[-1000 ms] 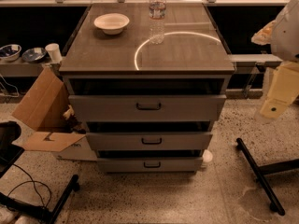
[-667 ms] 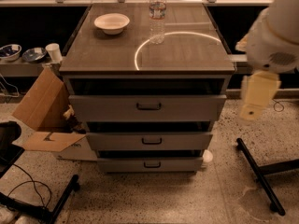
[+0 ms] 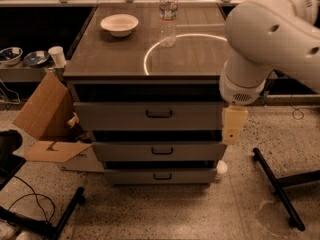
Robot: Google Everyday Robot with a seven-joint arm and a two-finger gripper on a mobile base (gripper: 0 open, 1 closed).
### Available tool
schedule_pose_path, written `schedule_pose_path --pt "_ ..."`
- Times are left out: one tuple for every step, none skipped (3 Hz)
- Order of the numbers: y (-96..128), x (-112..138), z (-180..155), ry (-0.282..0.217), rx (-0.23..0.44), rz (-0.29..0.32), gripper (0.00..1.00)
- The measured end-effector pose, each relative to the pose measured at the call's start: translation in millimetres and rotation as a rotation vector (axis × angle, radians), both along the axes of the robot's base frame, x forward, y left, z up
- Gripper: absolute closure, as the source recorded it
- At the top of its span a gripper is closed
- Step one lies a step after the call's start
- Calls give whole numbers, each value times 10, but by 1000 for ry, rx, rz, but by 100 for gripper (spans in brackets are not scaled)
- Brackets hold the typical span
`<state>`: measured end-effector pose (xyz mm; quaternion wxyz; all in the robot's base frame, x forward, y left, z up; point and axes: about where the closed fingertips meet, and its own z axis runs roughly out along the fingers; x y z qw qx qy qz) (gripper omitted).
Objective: Open top drawer
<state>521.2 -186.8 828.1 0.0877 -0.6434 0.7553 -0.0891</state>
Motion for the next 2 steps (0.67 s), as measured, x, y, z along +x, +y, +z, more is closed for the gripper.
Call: schedule_pose_path --pt "52 439 -588 18 15 3 0" --pt "145 728 -900 42 64 3 0"
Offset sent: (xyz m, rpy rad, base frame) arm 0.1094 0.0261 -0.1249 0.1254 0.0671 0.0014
